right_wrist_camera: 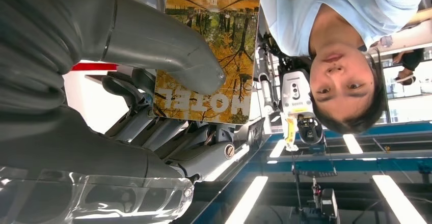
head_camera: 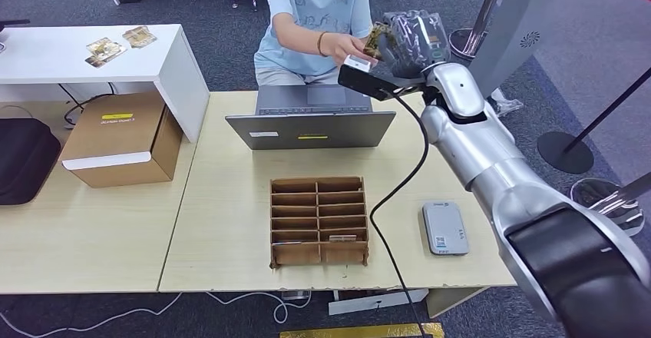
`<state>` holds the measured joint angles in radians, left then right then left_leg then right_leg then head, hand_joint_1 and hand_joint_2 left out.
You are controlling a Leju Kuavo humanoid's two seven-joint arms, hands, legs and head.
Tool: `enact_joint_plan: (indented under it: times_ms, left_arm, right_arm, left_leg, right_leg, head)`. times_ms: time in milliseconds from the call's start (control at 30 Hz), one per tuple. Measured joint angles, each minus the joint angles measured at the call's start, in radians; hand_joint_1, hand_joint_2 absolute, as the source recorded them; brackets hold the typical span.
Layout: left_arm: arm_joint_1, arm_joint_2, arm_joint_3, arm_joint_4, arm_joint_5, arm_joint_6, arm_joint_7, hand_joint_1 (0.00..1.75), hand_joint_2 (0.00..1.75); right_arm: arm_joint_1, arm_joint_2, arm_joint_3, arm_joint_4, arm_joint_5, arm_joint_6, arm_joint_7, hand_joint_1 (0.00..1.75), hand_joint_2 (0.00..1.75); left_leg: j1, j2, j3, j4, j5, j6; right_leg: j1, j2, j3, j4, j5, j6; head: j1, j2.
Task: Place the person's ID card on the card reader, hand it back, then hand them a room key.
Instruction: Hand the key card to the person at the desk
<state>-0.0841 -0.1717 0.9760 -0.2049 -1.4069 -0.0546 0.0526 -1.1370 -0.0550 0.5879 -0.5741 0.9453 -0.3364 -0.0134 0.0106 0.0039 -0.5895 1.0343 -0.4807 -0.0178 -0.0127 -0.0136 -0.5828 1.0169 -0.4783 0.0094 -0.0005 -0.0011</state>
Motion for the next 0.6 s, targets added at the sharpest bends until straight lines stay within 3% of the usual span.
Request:
enact_joint_plan:
  times_ms: [300, 367, 433, 500, 600]
  left_arm:
    - [0.000, 0.000, -0.001, 0.000, -0.001, 0.000, 0.000, 0.00, 0.00]
    - [0.000, 0.000, -0.001, 0.000, -0.001, 0.000, 0.000, 0.00, 0.00]
    - [0.000, 0.000, -0.001, 0.000, 0.000, 0.000, 0.000, 0.00, 0.00]
    - [0.000, 0.000, -0.001, 0.000, 0.001, 0.000, 0.000, 0.00, 0.00]
    - [0.000, 0.000, -0.001, 0.000, 0.001, 0.000, 0.000, 0.00, 0.00]
  right_arm:
    - [-0.009, 0.022, 0.000, 0.023, 0.010, -0.002, 0.006, 1.74, 1.75]
    - [-0.009, 0.028, 0.000, 0.026, 0.008, 0.000, 0.006, 1.22, 1.75]
    - [-0.009, 0.034, -0.001, 0.030, 0.002, 0.003, 0.005, 0.36, 1.75]
    - [-0.010, 0.041, -0.002, 0.034, -0.004, 0.005, 0.004, 0.01, 1.75]
    - [-0.010, 0.048, -0.003, 0.041, -0.006, 0.005, 0.002, 0.00, 1.75]
  left_leg:
    - [0.000, 0.000, 0.000, 0.000, 0.000, 0.000]
    - [0.000, 0.000, 0.000, 0.000, 0.000, 0.000]
    - [0.000, 0.000, 0.000, 0.000, 0.000, 0.000]
    - [0.000, 0.000, 0.000, 0.000, 0.000, 0.000]
    - [0.000, 0.000, 0.000, 0.000, 0.000, 0.000]
  right_leg:
    - [0.000, 0.000, 0.000, 0.000, 0.000, 0.000]
    - [0.000, 0.000, 0.000, 0.000, 0.000, 0.000]
    - [0.000, 0.000, 0.000, 0.000, 0.000, 0.000]
    - [0.000, 0.000, 0.000, 0.000, 0.000, 0.000]
    - [0.000, 0.000, 0.000, 0.000, 0.000, 0.000]
  head:
    - [0.000, 0.000]
    - [0.000, 0.000]
    - [0.000, 0.000]
    - [0.000, 0.000]
    - [0.000, 0.000]
